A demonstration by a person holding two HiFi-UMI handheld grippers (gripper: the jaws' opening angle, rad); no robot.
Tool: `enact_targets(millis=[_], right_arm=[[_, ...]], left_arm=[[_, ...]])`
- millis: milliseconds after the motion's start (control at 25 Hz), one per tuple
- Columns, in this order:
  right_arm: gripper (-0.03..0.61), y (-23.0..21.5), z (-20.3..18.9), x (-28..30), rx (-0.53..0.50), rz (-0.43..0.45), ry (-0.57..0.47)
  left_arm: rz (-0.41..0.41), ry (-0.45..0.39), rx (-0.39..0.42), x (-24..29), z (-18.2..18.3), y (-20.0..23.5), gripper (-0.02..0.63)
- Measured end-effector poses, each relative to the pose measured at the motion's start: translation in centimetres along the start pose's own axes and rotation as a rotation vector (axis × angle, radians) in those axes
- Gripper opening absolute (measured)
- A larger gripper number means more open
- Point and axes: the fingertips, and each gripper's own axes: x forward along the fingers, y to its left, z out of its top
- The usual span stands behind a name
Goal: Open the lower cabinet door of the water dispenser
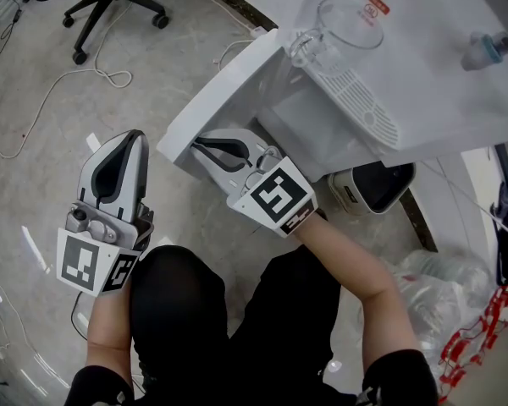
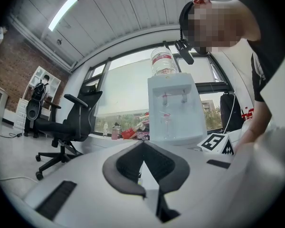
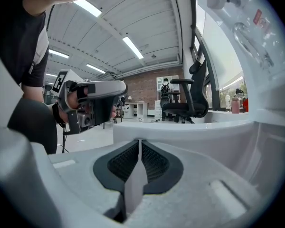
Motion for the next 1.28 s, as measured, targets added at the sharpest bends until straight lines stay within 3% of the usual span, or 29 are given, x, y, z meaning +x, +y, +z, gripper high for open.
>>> enact_targets(millis=[320, 920, 1280], right_arm=[[0.025, -0.8, 0.0, 1.6, 0.031, -0.030, 0.001], [0.025, -2.2, 0.2, 4.5, -0.003, -0.058, 0.012], [0.025, -2.1, -0.4, 3.3, -0.031, -0.076, 0.050]], left_arm=[[0.016, -0.002, 0.004, -0.5, 0.3, 0.4, 0.008], [0.033, 0.006, 0.006, -0.7, 0.3, 1.1, 0.008], [0.023, -0.001, -0.002, -0.6, 0.2, 0.6, 0.008]])
